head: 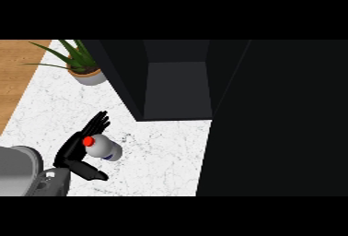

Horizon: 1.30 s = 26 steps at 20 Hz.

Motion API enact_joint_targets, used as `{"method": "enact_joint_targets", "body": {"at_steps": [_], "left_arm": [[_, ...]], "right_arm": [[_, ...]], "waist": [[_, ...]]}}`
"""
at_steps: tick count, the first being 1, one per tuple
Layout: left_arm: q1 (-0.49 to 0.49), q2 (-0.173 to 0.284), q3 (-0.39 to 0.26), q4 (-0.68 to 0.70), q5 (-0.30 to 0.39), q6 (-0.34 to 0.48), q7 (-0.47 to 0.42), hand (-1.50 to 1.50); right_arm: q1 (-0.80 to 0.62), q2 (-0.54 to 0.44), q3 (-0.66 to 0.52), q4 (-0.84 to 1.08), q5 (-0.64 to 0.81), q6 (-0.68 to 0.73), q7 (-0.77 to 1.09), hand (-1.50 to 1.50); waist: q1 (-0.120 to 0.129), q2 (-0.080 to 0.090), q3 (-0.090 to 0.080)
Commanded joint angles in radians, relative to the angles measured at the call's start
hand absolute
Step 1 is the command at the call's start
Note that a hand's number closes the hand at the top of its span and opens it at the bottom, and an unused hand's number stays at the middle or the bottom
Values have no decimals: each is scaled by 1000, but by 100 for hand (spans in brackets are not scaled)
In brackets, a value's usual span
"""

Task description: Pick up the bottled water, place it into the cabinet and close the cabinet

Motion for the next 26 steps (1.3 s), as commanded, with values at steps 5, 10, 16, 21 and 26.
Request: {"method": "enact_joint_targets", "body": {"at_steps": [5,10,16,21,26], "left_arm": [[-72,-5,0,169,10,-71,-158,-150],[-74,-11,-16,215,12,-84,-186,-150],[-135,-51,-6,260,54,-106,-141,-150],[-110,-85,-51,285,46,-172,-130,150],[-120,-68,-87,244,14,-146,-219,150]], "right_arm": [[36,-20,40,-133,84,-29,38,-150],[44,-28,29,-173,85,-56,65,-150],[110,-66,-20,-126,18,-29,-46,-150],[129,-74,-56,-97,1,-24,-95,-150],[150,-103,-110,-143,-65,-2,-68,-150]], "waist": [[-7,0,0],[-5,-1,-1],[0,0,2],[-1,0,2],[-3,1,1]]}}
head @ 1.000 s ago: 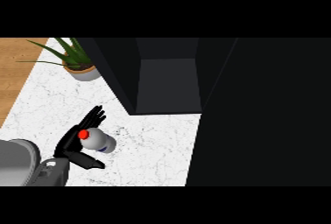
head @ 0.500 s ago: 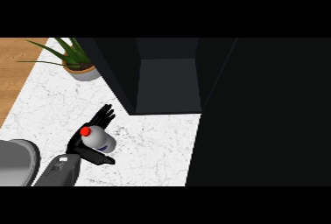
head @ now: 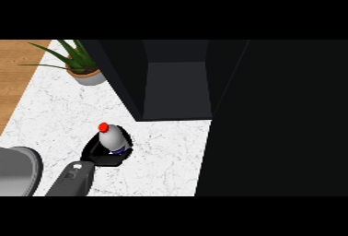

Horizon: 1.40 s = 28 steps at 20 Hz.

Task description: Pick up the bottled water, place it into the cabinet and close the cabinet

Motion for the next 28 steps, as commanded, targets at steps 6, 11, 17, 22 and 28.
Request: {"method": "enact_joint_targets", "body": {"at_steps": [6,11,17,22,28], "left_arm": [[58,-57,-97,-112,-74,49,-254,150],[-24,-90,15,-129,48,163,-125,150],[-27,-144,57,-102,203,290,-122,150],[-100,-145,-79,-141,329,369,-49,150],[-132,-144,-185,-187,459,436,19,150]], "right_arm": [[162,-25,-28,-142,-43,31,-46,-150],[120,-52,-153,-131,-85,54,-18,-150],[201,-59,-257,-112,-171,112,-109,-150],[202,-45,-367,-81,-260,159,-123,-150],[208,-15,-441,22,-297,225,-208,-150]], "waist": [[4,-5,2],[12,-3,1],[3,-3,2],[0,-5,2],[-5,-3,2]]}}
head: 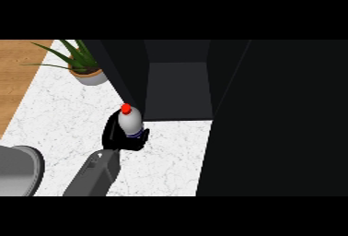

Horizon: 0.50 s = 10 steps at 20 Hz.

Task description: Pick up the bottled water, place it into the cabinet and close the cabinet

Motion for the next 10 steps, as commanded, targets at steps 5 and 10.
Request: {"method": "enact_joint_targets", "body": {"at_steps": [5,10], "left_arm": [[-95,-24,-188,-87,171,145,81,150],[-129,-24,-246,-131,200,221,113,150]], "right_arm": [[47,26,-116,-13,-206,76,-37,-150],[19,22,-153,19,-230,117,-46,-150]], "waist": [[-39,-4,0],[-56,-5,0]]}}
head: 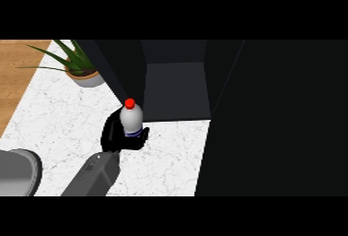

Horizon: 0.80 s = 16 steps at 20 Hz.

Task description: Pick up the bottled water, place it into the cabinet and close the cabinet

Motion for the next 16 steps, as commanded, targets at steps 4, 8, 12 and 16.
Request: {"method": "enact_joint_targets", "body": {"at_steps": [4,8,12,16], "left_arm": [[-203,-61,-106,-81,25,133,85,150],[-223,-61,-131,-106,40,175,108,150],[-247,-61,-132,-112,39,278,148,150],[-235,-61,-152,-91,22,354,123,150]], "right_arm": [[8,4,-62,11,-168,67,-18,-150],[-27,-12,-110,53,-204,70,-5,-150],[-15,-19,-137,68,-250,107,-30,-150],[-24,-27,-146,75,-271,126,-33,-150]], "waist": [[-53,-1,-2],[-57,4,-3],[-83,0,0],[-86,11,-3]]}}
